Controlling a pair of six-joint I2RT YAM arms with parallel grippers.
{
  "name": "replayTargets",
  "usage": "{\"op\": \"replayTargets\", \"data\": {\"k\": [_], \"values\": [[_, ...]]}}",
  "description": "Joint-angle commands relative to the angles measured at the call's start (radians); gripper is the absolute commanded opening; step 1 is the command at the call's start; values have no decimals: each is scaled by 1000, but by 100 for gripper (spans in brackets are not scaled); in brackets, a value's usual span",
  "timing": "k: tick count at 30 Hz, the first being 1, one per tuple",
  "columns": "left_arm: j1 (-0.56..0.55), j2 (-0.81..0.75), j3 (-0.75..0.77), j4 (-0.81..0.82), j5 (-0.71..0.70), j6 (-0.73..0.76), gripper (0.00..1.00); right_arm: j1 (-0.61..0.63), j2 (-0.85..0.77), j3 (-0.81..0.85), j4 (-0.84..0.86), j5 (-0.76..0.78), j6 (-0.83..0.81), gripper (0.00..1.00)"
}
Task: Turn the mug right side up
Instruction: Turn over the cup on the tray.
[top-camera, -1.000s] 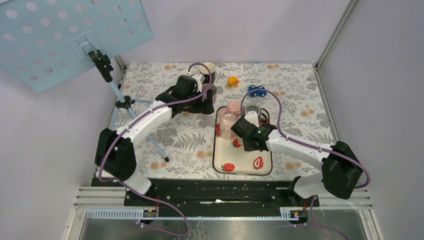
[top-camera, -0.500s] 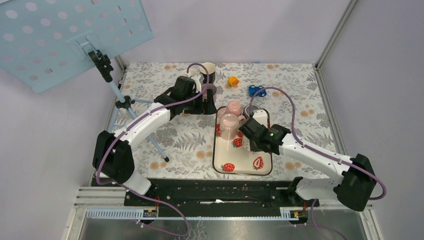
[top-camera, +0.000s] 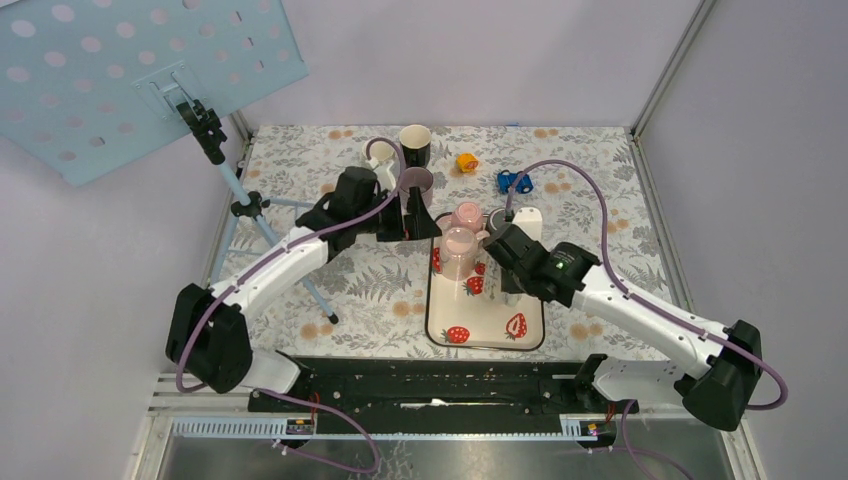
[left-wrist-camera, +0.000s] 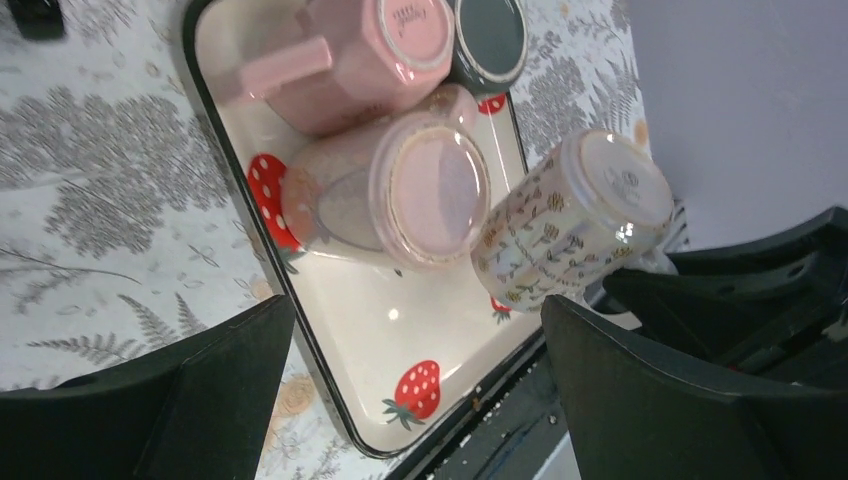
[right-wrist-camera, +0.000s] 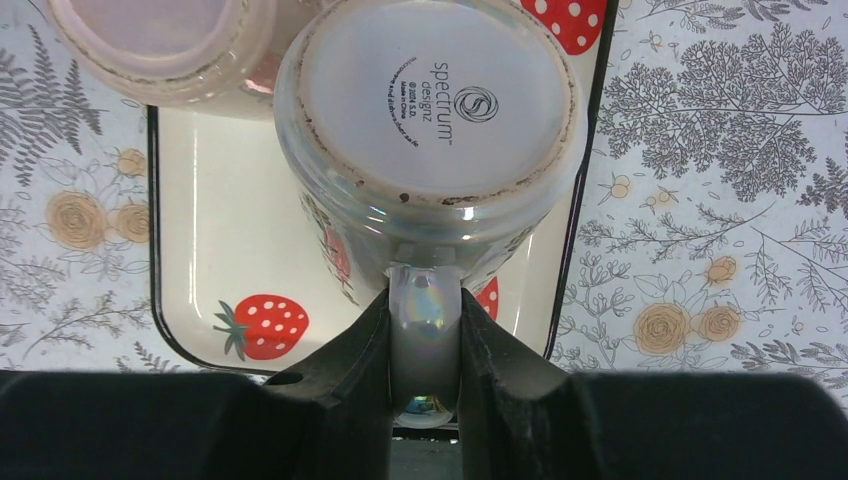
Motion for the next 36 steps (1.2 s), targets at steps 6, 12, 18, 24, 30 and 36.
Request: {"op": "replayTargets", "data": {"k": [6, 12, 18, 24, 30, 36], "values": [[-13, -133, -191, 299, 160, -162, 99, 9, -32, 146, 63, 49, 64, 0], [-22, -163, -279, 461, 245, -321, 99, 9, -48, 188, 118, 46, 90, 0], [-27, -169, -305, 532, 326, -455, 99, 9, -44, 199, 184, 41, 120, 0], [-27, -160, -418, 796, 388, -723, 98, 9, -27, 219, 261, 36, 142, 0], [-39, -136, -466, 981, 408, -890, 98, 9, -16, 267, 258, 10, 165, 0], [-43, -117, -486, 1036, 414, -939, 98, 9, -28, 277, 223, -10, 184, 0]]}}
